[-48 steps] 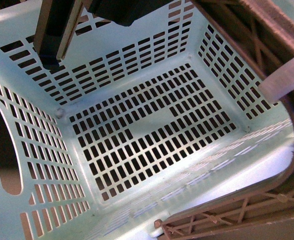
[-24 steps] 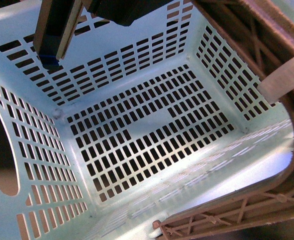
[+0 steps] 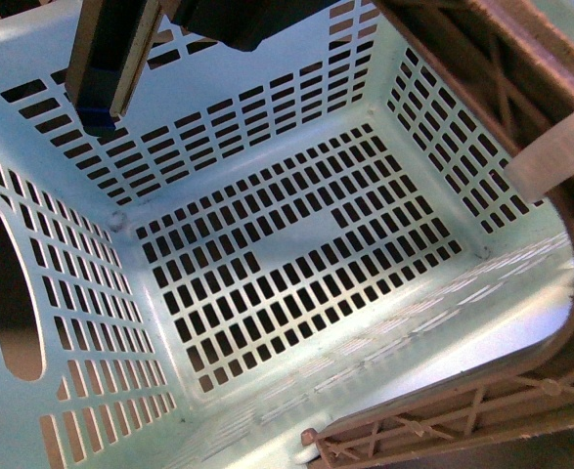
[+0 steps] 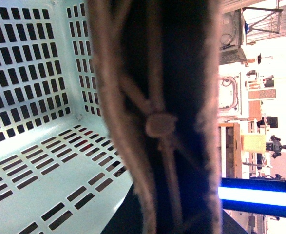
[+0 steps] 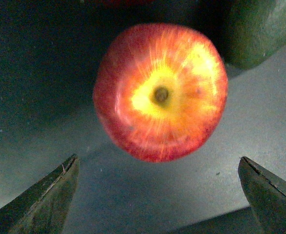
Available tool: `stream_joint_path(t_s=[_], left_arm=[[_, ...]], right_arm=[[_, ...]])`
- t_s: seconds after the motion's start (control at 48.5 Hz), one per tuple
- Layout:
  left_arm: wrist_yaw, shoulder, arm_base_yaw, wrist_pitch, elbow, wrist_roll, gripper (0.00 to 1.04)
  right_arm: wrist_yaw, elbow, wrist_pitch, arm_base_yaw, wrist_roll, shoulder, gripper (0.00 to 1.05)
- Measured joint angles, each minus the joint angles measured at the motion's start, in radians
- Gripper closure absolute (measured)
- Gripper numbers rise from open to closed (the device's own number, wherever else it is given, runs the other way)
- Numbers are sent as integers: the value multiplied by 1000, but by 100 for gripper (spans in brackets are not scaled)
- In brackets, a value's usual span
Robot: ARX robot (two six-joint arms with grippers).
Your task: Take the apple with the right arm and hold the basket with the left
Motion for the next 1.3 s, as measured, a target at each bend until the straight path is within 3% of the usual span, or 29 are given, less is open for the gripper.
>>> stream_joint_path(t_s=[0.536, 0.68, 0.907, 1.093, 1.299], left_arm=[[0, 0, 0, 0, 0, 0, 99], [0, 0, 0, 0, 0, 0, 99], [0, 0, 0, 0, 0, 0, 99], [0, 0, 0, 0, 0, 0, 99], [0, 0, 0, 0, 0, 0, 99]], right_arm=[[4, 93, -19, -2, 19, 107, 9], [0, 97, -18, -2, 24, 111, 25], [-18, 66, 11, -5, 33, 91, 31], [-50, -53, 24, -13, 30, -92, 32], [-99, -127, -105, -64, 11, -490, 32]])
